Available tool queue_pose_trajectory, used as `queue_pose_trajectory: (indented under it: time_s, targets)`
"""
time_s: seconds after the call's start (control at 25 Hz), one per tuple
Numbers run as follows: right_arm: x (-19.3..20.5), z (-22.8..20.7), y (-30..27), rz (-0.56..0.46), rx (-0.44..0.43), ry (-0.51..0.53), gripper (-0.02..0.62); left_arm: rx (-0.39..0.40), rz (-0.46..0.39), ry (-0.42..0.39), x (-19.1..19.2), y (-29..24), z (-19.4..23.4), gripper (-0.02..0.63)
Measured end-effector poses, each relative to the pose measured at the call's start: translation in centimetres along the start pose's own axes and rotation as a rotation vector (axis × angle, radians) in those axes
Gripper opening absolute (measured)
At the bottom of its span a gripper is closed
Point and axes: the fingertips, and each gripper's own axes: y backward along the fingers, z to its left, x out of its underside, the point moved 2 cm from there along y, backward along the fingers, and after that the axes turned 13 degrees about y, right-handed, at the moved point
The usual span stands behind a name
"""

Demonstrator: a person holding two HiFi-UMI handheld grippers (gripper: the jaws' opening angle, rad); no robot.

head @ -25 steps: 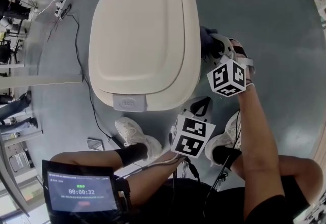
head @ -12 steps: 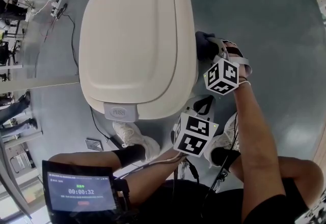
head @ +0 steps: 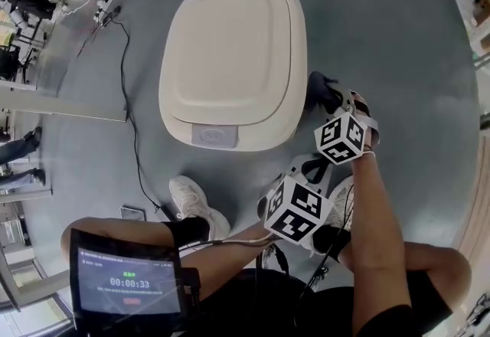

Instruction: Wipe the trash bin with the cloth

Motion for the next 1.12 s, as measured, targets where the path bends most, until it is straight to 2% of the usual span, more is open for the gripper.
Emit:
queue_pose_trajectory:
  time_s: [0.16,0.4,0.52,0.6,0.84,0.96,1.12]
  targets:
    - [-2.3,-4.1,4.3,-0.003,0.099,-0.052,0.089,-0.016,-0.065,-0.050,-2.4,4.5,-1.2,-0.003]
    - [-7.3,-12.6,13.3,0.034,0.320,-0.168,0.089,-0.057,-0.194,-0.168,-7.8,14.7,-2.9,-0.003]
    - [-11.8,-17.4,17.7,0.000,0.443,-0.138,0.089,-0.057,-0.307,-0.158,-11.9,20.0,-2.2,-0.003]
    - [-14.9,-18.6,20.5,-0.038,0.490,-0.142,0.089,-0.071,-0.361,-0.158,-13.6,23.6,-1.4,-0.003]
    - [-25.6,-18.4,26.5,-0.217,0.539,-0.188,0.089,-0.175,-0.498,-0.125,-16.2,32.7,4.7,-0.003]
    - [-31.3,-17.3,27.7,-0.320,0.513,-0.224,0.089,-0.219,-0.573,-0.066,-17.3,36.9,9.0,-0.003]
    - [-36.8,-14.7,27.1,-0.407,0.443,-0.323,0.089,-0.269,-0.625,-0.001,-17.5,41.0,14.9,-0.003]
